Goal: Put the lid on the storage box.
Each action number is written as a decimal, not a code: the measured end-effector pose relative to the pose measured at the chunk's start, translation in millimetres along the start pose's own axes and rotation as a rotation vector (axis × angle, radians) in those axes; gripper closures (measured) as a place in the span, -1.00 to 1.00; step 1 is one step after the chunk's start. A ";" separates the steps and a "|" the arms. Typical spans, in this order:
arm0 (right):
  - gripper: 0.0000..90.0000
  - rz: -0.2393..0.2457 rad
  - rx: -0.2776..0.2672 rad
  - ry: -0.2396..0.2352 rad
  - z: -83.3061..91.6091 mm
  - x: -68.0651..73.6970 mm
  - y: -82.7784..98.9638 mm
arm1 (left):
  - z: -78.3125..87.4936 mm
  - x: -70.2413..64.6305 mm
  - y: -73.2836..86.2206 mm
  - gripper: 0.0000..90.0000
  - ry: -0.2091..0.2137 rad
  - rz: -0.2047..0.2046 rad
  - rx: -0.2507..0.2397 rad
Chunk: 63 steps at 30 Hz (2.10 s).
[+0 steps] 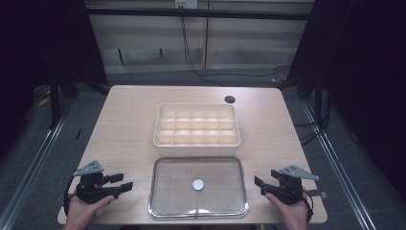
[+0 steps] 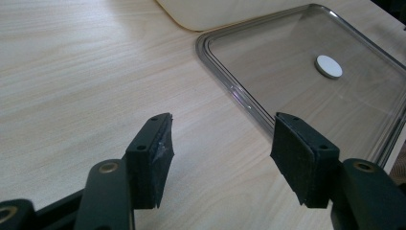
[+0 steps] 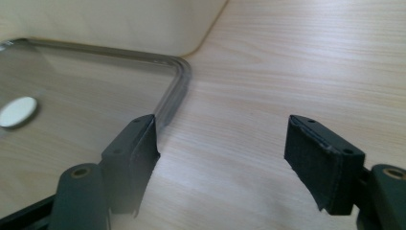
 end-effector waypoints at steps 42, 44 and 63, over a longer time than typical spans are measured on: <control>-0.20 0.012 0.008 -0.126 -10.2 24.4 -38.1 | -22.5 -28.4 -43.4 0.08 -0.019 -0.063 0.035; -0.21 0.010 0.011 -0.133 -13.8 24.1 -40.7 | -25.0 -27.6 -47.2 0.06 -0.034 -0.067 0.034; -0.09 -0.029 0.067 -0.149 -49.3 8.0 -41.5 | -46.8 -34.6 -42.3 0.12 0.000 -0.099 0.068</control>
Point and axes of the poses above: each handheld gripper's, and its own axes: z roughly backward along the jaws, y roughly out of its underside, x roughly to its left, the point moved 5 cm from there along -z, roughly forward along the jaws, and after that the axes turned 15 degrees about -y, right-handed, at the moved point
